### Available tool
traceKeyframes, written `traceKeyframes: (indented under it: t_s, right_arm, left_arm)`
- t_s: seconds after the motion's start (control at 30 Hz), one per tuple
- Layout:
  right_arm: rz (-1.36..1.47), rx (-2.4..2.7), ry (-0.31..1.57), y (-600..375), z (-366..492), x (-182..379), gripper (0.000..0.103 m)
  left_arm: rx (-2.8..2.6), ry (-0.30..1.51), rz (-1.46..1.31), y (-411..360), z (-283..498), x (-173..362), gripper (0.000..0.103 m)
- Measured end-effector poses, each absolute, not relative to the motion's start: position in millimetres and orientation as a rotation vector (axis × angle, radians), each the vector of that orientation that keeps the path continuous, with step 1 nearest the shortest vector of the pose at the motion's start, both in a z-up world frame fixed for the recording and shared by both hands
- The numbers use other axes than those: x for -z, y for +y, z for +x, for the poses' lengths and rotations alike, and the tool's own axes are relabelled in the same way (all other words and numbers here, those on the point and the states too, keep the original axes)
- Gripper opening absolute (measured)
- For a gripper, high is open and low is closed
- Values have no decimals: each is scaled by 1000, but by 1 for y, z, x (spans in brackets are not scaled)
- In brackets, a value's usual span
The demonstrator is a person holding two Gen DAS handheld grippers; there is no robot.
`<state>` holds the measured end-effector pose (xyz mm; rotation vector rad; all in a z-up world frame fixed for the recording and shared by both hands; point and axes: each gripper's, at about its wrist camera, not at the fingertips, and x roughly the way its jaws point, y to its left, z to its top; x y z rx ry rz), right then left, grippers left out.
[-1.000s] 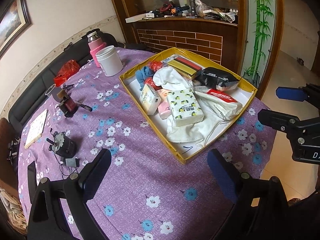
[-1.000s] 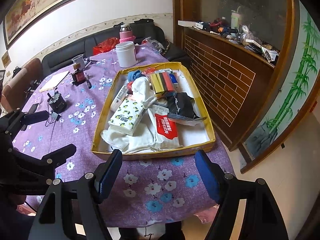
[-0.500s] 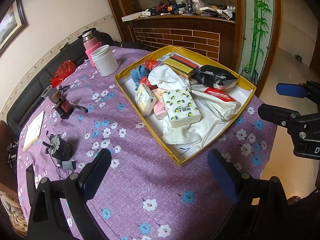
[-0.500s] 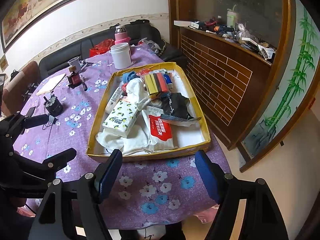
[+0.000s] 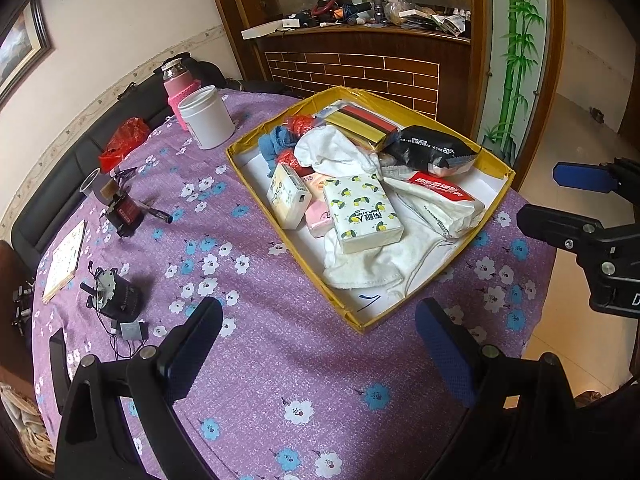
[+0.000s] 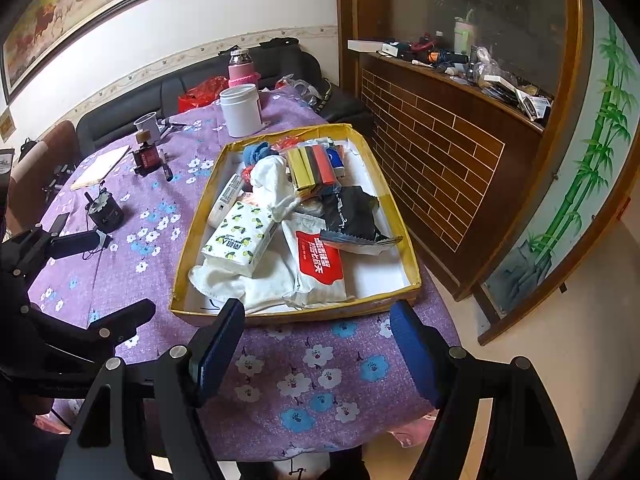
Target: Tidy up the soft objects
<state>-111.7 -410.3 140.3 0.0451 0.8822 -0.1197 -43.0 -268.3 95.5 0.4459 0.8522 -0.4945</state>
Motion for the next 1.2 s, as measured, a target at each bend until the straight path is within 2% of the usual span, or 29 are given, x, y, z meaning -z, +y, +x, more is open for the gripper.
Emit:
traceKeyframes:
  t_s: [0.9, 1.2]
  right_arm:
    - [35, 97, 899, -411, -99, -135, 79]
    - [27, 82, 911, -407, -99, -132, 79]
  left_arm:
    - [494, 859, 451, -270, -39, -91, 96]
    - [538, 849, 366, -256, -44, -95, 97]
